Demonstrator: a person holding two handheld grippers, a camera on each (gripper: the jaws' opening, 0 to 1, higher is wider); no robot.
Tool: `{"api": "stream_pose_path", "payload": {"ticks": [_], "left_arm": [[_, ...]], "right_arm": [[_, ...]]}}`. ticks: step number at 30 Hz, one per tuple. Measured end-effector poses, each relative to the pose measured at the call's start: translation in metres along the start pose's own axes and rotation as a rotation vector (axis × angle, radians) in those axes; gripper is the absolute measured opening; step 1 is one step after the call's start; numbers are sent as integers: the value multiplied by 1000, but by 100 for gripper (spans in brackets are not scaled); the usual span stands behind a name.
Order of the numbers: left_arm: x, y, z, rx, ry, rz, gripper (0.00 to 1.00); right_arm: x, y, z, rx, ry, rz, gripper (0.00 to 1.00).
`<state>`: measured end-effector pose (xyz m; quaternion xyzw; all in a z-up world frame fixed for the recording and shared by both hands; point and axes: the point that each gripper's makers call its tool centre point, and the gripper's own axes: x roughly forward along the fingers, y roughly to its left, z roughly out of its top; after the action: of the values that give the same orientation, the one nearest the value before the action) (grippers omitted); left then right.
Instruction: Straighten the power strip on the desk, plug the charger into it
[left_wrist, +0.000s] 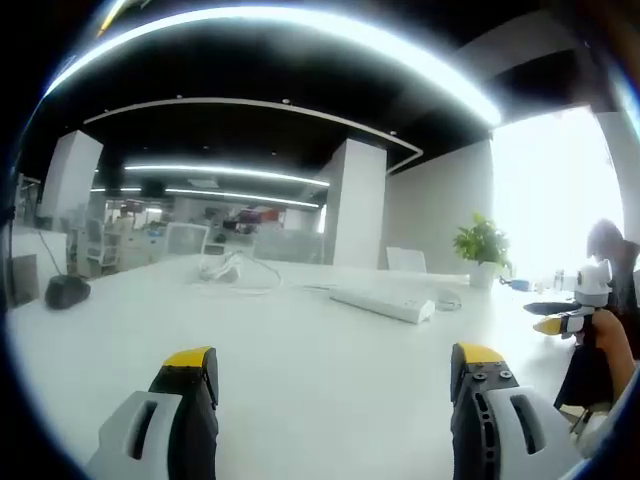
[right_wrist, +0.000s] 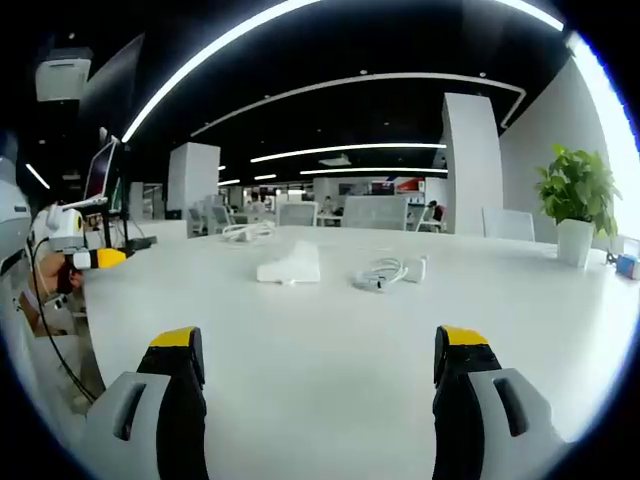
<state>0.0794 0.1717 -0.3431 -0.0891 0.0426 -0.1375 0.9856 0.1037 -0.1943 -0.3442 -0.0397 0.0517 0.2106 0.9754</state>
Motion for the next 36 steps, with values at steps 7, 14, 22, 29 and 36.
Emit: {"api": "stream_pose_path", "payload": {"ticks": [7, 14, 22, 29, 36], "left_arm": [[-1, 2, -1, -1, 1, 5, 99], [-2, 3, -2, -6, 4, 7, 99], [0, 3, -2, 4, 5, 0, 99], [1, 2, -3, 3, 9, -8, 99], [1, 1, -2, 6, 7, -14, 99]], "right_arm": [[0, 0, -2, 3, 5, -2, 95], [1, 1, -2, -1, 8, 0, 95], [1, 4, -1, -8, 17, 7, 94], [4, 8, 5, -27, 12, 17, 94], [6, 11, 16, -53, -11, 24, 94]]}}
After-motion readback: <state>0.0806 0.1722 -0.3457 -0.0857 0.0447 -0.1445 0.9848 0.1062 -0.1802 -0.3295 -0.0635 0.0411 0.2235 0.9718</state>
